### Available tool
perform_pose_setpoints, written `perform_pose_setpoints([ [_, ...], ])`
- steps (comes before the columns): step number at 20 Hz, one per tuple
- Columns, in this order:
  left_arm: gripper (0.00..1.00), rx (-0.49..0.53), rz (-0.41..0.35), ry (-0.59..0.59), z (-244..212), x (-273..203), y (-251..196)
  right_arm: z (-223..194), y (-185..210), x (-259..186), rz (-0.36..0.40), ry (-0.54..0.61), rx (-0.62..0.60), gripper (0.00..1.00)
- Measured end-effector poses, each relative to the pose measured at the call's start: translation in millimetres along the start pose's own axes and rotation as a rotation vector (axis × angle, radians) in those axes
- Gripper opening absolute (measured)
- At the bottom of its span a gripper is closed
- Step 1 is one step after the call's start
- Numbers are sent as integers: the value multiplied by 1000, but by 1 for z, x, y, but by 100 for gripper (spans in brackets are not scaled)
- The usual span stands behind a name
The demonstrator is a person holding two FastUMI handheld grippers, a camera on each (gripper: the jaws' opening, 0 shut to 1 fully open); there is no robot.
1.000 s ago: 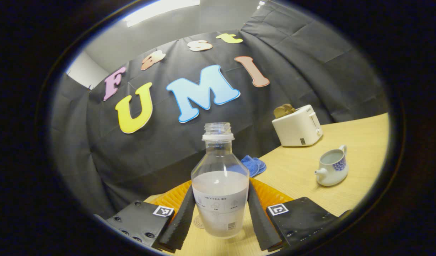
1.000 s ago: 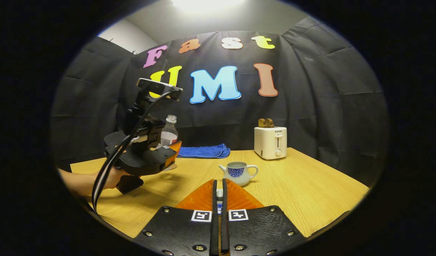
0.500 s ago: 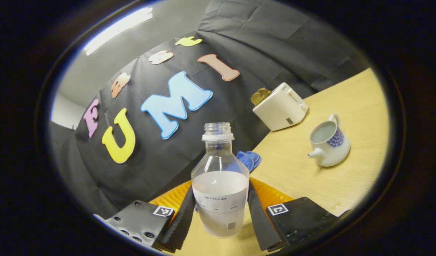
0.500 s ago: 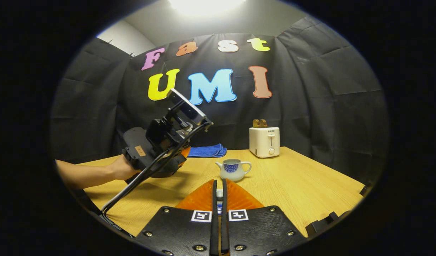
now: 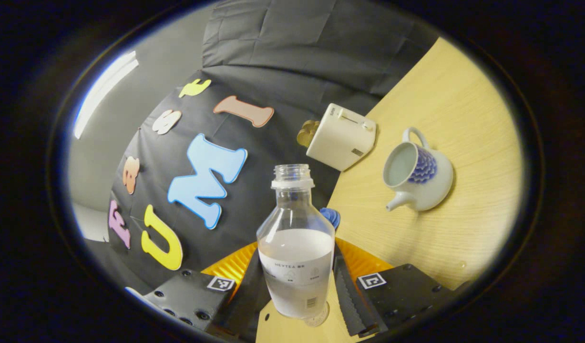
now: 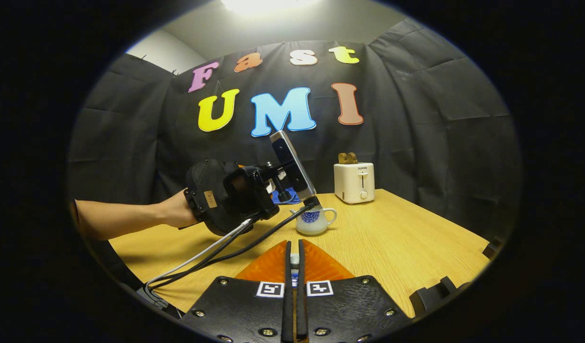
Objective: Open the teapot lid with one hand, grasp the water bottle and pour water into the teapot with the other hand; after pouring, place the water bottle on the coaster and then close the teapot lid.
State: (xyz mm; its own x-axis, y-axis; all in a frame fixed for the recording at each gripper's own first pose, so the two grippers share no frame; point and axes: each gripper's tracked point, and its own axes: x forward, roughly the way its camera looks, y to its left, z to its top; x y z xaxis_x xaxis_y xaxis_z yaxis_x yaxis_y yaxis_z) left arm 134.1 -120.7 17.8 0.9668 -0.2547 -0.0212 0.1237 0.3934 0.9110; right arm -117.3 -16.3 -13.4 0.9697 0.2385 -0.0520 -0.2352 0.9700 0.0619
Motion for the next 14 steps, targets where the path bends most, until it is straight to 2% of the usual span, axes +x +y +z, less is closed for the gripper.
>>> perform_pose_setpoints([
  [8, 85, 152, -79, 51, -4, 11, -26, -4, -8, -6, -9, 12, 17, 3],
  [14, 85, 261, -107, 72, -1, 13, -34, -8, -14, -8, -16, 17, 29, 3],
])
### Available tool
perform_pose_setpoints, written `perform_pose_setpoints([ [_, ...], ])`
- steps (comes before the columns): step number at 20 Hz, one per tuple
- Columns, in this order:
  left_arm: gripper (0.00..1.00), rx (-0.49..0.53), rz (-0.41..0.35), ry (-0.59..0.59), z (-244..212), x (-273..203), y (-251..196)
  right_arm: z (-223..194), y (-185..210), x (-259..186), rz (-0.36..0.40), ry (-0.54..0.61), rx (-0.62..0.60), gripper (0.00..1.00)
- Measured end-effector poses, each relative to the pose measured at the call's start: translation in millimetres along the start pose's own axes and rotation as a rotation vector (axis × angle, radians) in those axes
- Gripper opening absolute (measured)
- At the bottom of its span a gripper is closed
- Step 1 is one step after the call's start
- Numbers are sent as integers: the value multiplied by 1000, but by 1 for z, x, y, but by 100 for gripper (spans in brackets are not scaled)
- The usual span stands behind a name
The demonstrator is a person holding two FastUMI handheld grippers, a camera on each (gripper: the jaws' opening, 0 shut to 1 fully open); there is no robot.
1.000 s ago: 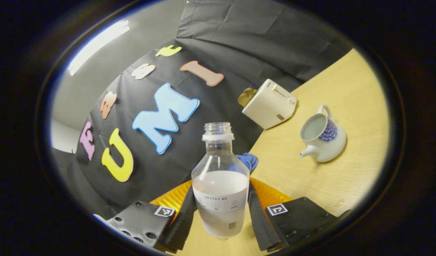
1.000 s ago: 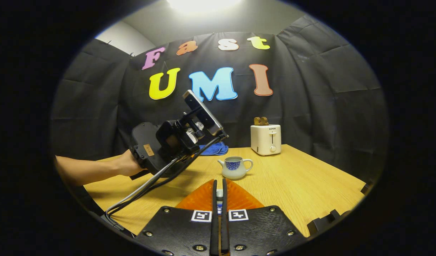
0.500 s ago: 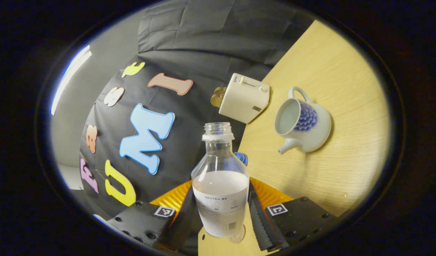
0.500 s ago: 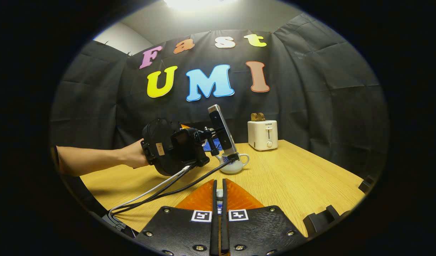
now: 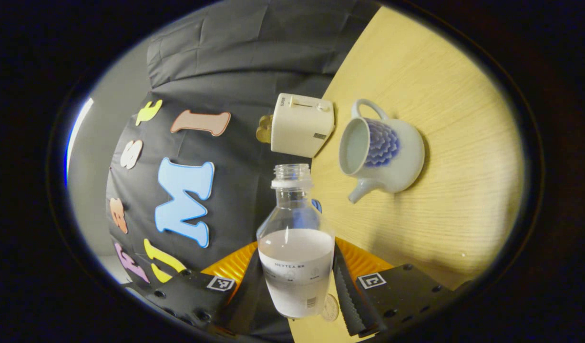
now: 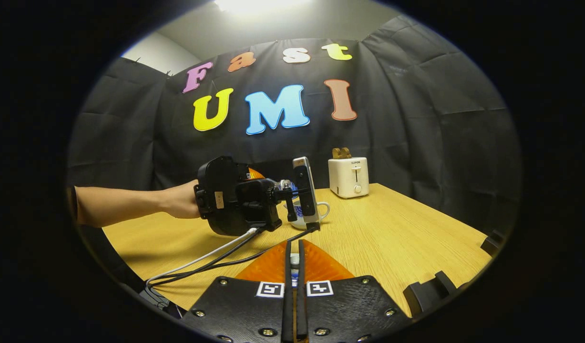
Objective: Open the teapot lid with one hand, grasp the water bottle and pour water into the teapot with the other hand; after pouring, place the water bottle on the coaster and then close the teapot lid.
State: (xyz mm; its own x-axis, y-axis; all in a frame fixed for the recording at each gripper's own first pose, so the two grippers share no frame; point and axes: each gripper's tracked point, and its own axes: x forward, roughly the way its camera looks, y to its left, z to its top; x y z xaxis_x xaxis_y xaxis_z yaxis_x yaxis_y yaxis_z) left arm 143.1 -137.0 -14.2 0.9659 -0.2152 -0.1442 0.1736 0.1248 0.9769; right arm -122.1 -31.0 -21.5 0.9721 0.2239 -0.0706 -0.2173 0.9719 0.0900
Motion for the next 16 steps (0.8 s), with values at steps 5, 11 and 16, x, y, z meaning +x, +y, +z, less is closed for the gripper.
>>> perform_pose_setpoints([
  [5, 85, 119, -14, 21, 6, 2, -2, -3, -1, 2, 2, 9, 8, 3],
  [11, 85, 253, -60, 29, 14, 5, -7, -1, -4, 1, -3, 5, 12, 3],
  [16, 85, 332, -60, 40, 16, 5, -2, -4, -6, 2, -4, 13, 16, 3],
])
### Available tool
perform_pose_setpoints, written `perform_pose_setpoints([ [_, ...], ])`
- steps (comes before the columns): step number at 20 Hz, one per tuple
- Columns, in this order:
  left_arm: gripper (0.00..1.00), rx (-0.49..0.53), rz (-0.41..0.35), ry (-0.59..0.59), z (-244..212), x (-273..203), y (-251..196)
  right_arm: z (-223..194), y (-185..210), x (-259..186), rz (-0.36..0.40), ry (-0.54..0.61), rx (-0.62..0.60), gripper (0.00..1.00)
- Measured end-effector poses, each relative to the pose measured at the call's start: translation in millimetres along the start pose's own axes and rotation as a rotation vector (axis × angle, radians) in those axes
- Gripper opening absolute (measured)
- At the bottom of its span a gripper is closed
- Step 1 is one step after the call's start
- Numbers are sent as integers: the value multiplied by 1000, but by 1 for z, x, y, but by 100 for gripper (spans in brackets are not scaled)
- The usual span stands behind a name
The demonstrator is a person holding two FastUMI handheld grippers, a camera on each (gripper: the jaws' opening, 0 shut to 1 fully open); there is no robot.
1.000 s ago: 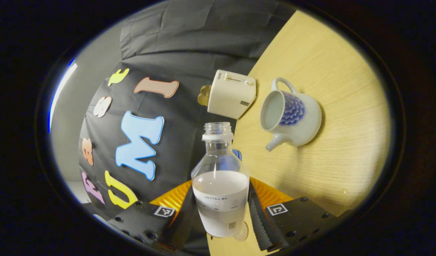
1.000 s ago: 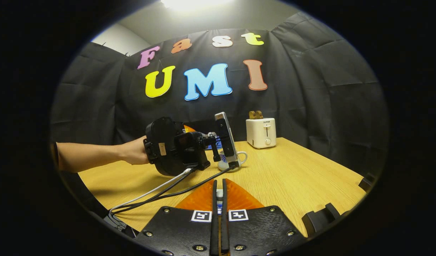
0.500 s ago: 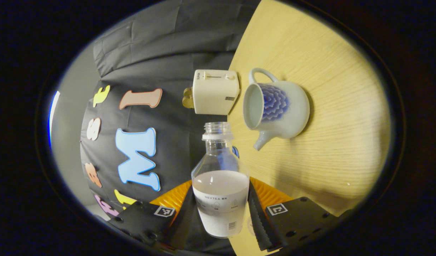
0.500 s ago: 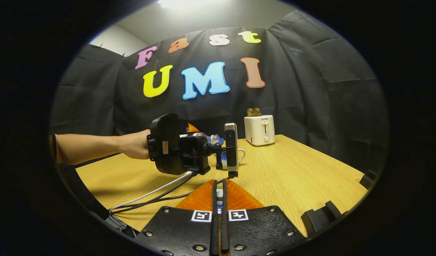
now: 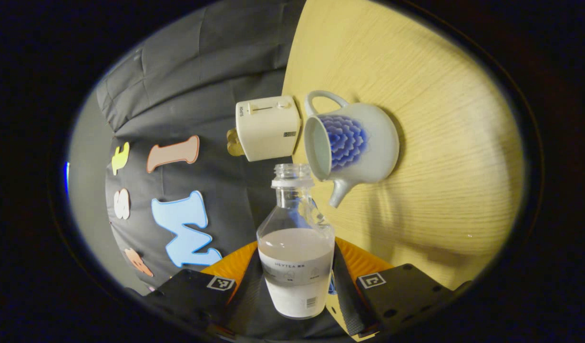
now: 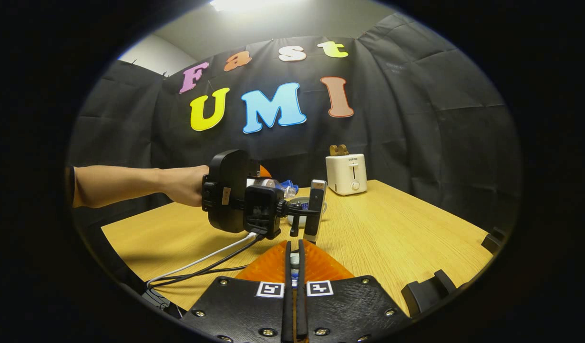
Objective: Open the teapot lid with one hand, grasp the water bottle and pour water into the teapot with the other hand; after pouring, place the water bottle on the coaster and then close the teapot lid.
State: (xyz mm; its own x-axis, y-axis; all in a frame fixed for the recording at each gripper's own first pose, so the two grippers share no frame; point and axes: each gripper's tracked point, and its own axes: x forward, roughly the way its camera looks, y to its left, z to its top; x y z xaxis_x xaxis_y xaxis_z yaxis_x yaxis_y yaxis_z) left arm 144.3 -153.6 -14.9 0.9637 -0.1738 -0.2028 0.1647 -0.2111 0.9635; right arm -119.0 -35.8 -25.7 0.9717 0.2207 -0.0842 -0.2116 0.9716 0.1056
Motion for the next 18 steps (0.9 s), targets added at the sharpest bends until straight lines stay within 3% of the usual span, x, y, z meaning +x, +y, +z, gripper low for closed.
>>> perform_pose_setpoints([
  [18, 85, 200, -37, 36, 3, 1, 10, -2, -2, 0, -2, 9, -2, 3],
])
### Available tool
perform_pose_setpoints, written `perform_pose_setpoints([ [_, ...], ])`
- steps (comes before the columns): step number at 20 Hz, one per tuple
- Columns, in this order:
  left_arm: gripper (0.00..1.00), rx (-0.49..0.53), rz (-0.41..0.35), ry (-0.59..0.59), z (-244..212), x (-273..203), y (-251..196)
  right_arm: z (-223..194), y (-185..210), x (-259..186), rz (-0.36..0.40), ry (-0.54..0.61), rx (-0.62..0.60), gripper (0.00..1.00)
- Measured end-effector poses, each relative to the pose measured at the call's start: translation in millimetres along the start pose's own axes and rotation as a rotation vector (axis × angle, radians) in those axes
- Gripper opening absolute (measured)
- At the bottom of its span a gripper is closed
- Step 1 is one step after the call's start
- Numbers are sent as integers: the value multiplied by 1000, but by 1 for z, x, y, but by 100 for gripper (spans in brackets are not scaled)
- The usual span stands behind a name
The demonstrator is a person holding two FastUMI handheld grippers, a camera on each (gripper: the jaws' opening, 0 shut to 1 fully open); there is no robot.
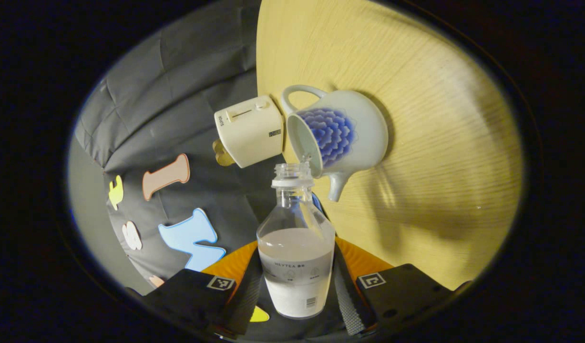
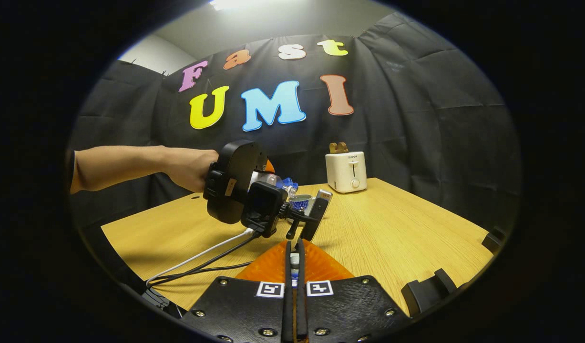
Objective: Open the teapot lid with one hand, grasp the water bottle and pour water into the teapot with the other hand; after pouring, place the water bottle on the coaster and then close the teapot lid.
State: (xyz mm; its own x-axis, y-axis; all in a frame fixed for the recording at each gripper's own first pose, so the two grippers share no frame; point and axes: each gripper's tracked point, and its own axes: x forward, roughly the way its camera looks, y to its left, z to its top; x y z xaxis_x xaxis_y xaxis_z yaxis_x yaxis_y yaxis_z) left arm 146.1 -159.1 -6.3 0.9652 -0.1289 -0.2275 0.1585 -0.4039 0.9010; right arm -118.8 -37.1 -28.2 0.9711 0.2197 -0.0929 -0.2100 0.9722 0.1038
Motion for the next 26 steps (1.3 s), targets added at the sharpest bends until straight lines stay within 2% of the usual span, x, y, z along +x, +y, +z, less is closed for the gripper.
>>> perform_pose_setpoints([
  [12, 85, 108, 38, 7, 3, -8, 23, 0, -1, 0, -2, 3, -2, 3],
  [13, 78, 116, 34, 9, 3, -8, 23, 0, -2, 0, -3, 2, -1, 3],
  [14, 85, 123, 34, 9, 5, -8, 23, 0, -2, 0, -3, 4, 0, 3],
  [26, 84, 183, 20, 33, 1, -9, 29, -1, -3, -1, -6, 3, -3, 3],
])
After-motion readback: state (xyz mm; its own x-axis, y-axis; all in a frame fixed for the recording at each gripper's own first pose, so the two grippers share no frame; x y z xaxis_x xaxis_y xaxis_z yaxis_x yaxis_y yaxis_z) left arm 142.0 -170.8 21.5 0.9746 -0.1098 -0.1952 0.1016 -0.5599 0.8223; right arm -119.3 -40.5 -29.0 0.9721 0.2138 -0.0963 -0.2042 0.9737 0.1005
